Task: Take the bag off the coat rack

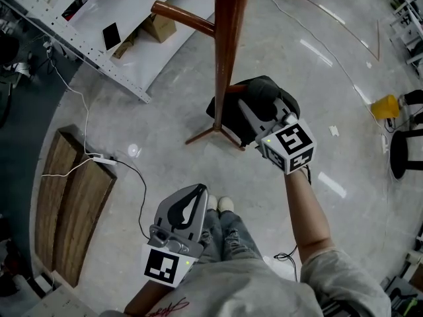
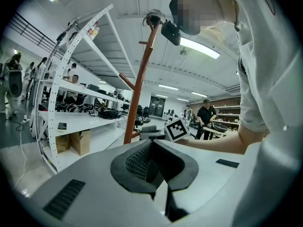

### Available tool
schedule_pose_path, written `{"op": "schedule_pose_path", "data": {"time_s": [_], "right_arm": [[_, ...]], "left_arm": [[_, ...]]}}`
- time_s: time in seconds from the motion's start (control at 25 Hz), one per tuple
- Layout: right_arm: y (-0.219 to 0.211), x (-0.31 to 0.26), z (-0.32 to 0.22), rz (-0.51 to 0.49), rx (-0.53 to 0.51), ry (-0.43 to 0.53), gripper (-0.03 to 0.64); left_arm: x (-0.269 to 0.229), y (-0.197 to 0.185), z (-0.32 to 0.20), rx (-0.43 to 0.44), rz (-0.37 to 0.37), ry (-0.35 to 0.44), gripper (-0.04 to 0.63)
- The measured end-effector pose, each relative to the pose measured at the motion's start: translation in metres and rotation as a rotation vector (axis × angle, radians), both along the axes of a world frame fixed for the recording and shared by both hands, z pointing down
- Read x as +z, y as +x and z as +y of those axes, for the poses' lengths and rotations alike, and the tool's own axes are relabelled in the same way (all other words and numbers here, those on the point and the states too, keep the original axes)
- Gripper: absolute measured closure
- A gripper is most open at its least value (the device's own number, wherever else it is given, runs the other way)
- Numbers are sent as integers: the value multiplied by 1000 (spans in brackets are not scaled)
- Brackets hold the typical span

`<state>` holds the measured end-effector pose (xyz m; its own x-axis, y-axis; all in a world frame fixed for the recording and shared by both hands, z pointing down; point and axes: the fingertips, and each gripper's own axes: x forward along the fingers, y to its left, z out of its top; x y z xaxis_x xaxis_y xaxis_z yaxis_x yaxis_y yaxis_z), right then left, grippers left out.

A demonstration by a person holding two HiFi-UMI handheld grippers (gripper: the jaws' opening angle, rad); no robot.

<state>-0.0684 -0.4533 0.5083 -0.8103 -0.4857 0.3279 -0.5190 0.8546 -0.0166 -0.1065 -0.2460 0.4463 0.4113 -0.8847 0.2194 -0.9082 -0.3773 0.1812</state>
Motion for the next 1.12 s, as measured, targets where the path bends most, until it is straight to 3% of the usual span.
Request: {"op": "schedule_pose_path", "data": {"time_s": [0.36,0.6,0.88,1.12], "right_arm": [[57,-54,6,-124,149,20,580],[93,-111,30,-154,216,127,580],[130,-185,80,-145,247,247,581],[136,-224,137,-153,210,260,580]], "left_arm": [[-27,14,3,34,-9,54,577],[-51,24,3,69,-21,126,577],[-95,38,5,89,-22,235,577],[-138,38,9,73,-12,340,577]]}}
